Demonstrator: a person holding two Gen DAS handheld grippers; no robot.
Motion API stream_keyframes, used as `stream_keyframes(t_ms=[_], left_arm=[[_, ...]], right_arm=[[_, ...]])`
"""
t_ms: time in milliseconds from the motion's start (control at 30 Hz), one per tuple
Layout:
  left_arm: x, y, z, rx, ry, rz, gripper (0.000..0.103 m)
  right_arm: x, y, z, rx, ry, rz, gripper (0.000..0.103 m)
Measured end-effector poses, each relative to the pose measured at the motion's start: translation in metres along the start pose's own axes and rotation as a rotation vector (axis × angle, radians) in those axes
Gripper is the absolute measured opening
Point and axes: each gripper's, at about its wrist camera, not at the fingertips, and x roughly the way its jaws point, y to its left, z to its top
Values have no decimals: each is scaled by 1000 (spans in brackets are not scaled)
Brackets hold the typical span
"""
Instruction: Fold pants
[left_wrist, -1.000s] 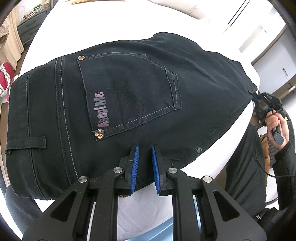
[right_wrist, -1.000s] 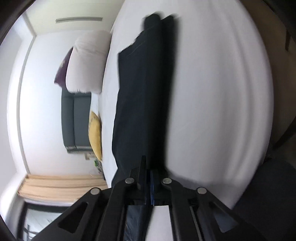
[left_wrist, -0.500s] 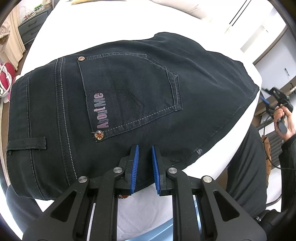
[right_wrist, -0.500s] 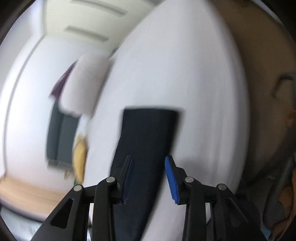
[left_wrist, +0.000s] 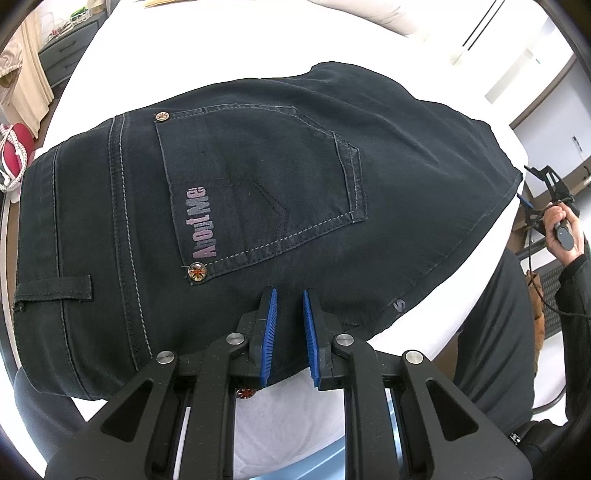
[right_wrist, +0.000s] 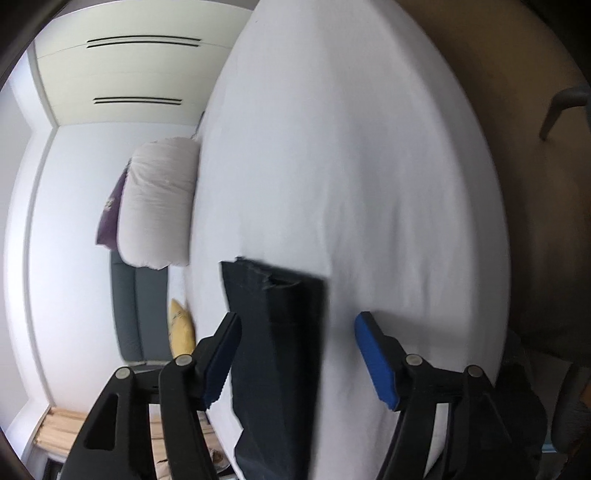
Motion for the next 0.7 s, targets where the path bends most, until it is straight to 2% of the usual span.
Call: stream_keyframes(t_ms=[67,133,200,300,467,533,600,667,700], left_arm=[[1,0,0,4,1,3,15],[1,-1,1,5,2,3,15],[1,-1,0,0,0,1,15],[1,0,0,-1,-3,0,15],[0,0,0,-3,-3,-3,15],[0,0,0,-5,-4,-4,15],[0,1,0,-7,-6,-5,15],[0,1,0,-9,-6,-8,15],[0,1,0,-10,-6,-8,15]], right_arm=[[6,7,-1,-31,15,-11,67],[8,10,0,-33,24,-4,61],[12,11,3,-24,30,8,49],[19,15,5,-36,54,26,37],[34,13,8,-33,75,80,36],[39,8,11,-21,69,136,36],[42,3,14,-2,71,182,23],[43,-4,16,15,72,204,14],[44,-6,17,16,75,206,12]])
